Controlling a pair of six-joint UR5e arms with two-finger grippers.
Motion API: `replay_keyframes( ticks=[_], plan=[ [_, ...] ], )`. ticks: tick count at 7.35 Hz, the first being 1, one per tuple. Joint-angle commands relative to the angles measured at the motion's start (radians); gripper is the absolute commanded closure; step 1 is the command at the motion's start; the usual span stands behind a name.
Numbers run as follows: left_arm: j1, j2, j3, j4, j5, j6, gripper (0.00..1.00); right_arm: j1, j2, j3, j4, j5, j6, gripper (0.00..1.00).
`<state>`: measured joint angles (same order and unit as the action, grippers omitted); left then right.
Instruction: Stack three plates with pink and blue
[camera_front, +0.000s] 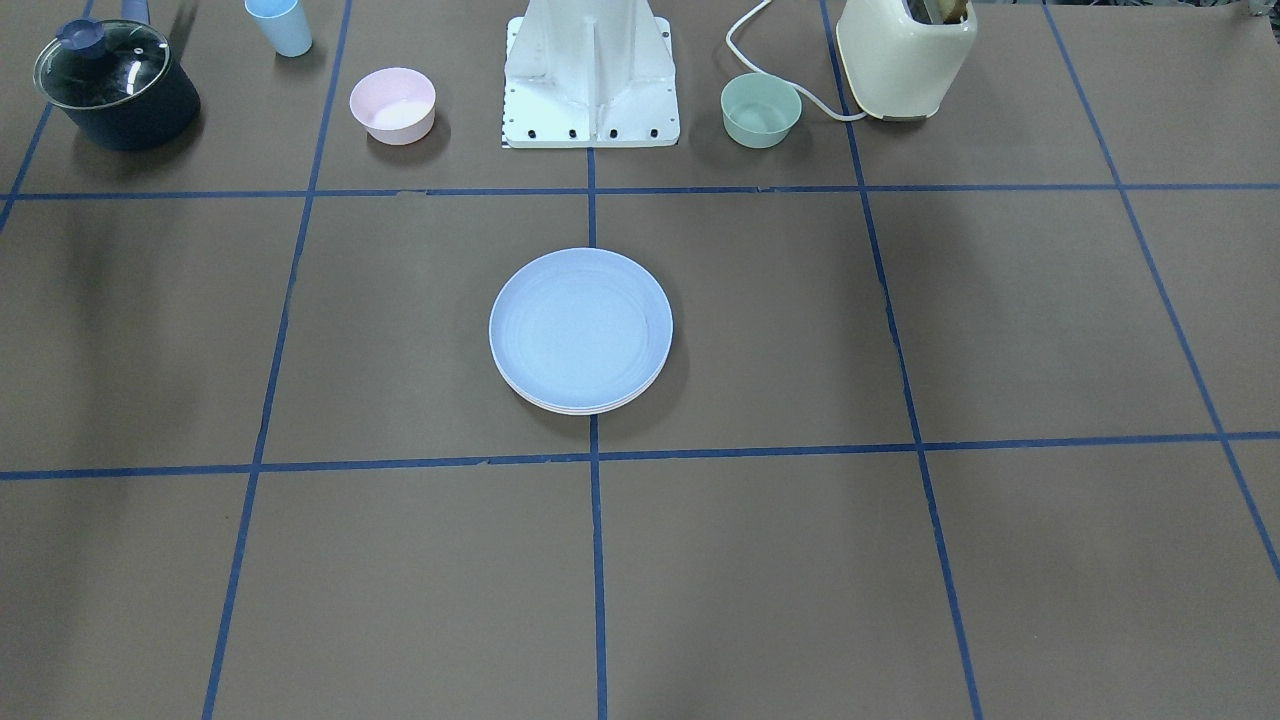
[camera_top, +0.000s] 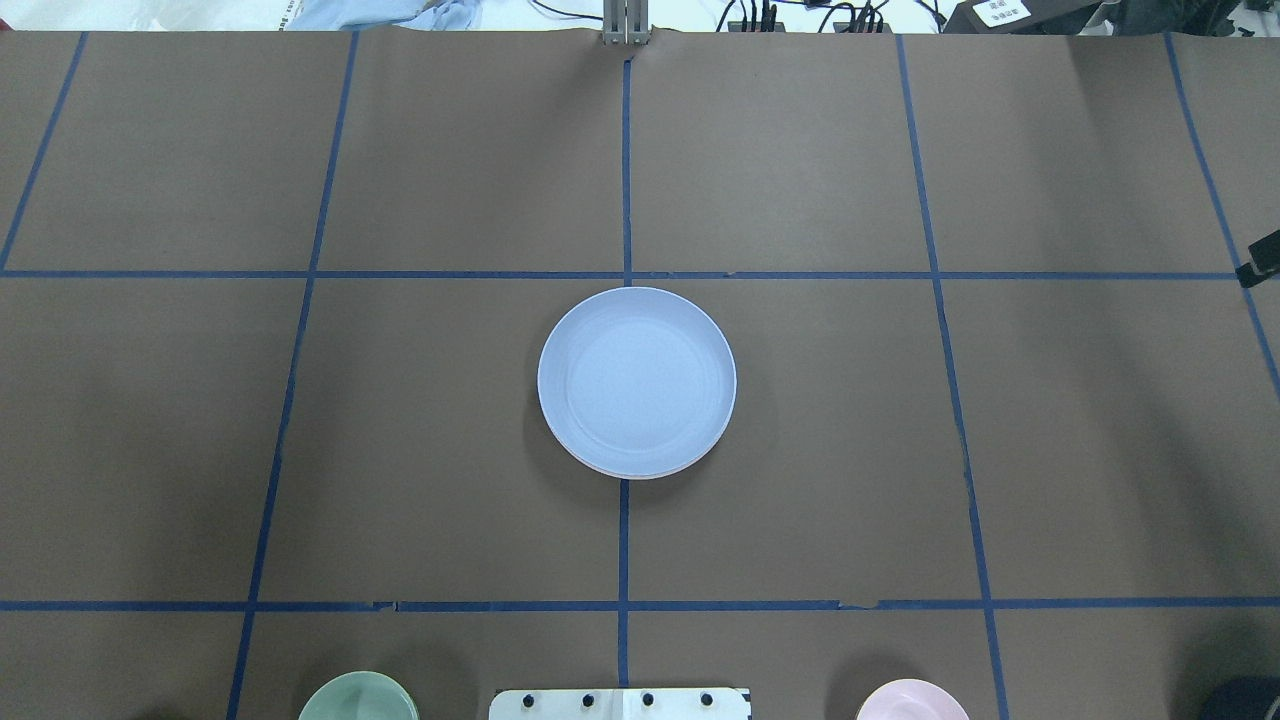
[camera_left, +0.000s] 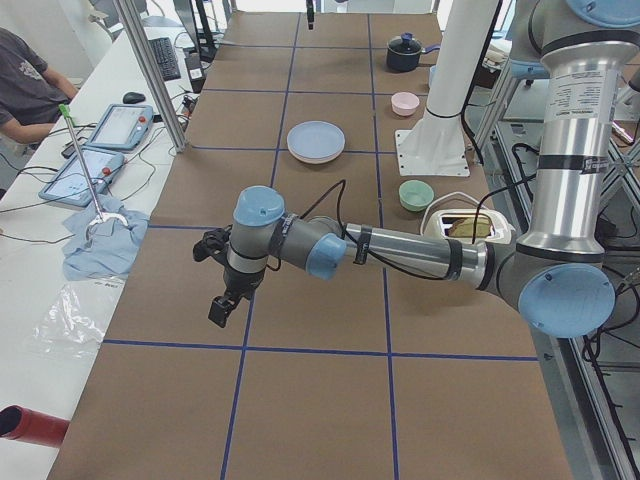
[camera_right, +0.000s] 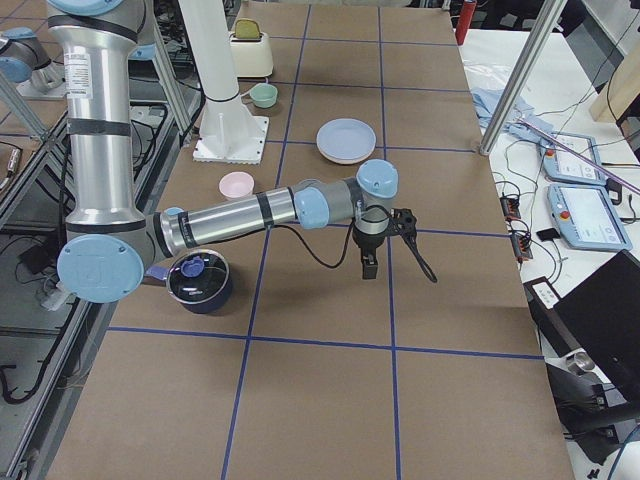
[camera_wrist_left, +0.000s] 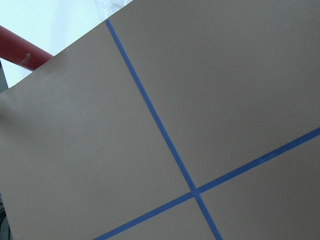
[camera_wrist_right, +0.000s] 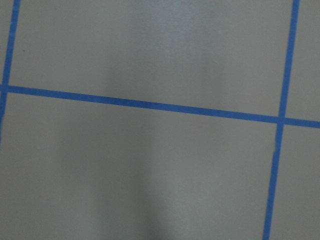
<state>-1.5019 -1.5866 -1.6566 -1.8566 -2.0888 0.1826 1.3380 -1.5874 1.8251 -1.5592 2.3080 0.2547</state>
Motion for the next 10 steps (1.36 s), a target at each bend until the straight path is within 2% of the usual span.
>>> replay_keyframes(
  ticks=[1, 2, 5, 6, 10],
  plan=[
    [-0.001, 0.025, 0.05, -0.003, 0.003, -0.003, 0.0, 0.058, -0.042, -0.02, 0.016, -0.001, -0.011, 0.0],
    [-0.003, 0.03, 0.046, 0.025, -0.01, -0.003, 0.0, 0.082, -0.048, -0.021, -0.001, 0.007, -0.009, 0.0],
    [-0.018, 0.022, -0.003, 0.219, -0.158, -0.005, 0.0, 0.167, -0.097, -0.027, -0.058, 0.048, -0.052, 0.0],
    [-0.026, 0.031, -0.006, 0.24, -0.198, -0.002, 0.0, 0.188, -0.111, -0.027, -0.059, 0.062, -0.105, 0.0],
    [-0.04, 0.037, 0.001, 0.24, -0.206, 0.003, 0.0, 0.242, -0.144, -0.041, -0.056, 0.071, -0.182, 0.0]
  ],
)
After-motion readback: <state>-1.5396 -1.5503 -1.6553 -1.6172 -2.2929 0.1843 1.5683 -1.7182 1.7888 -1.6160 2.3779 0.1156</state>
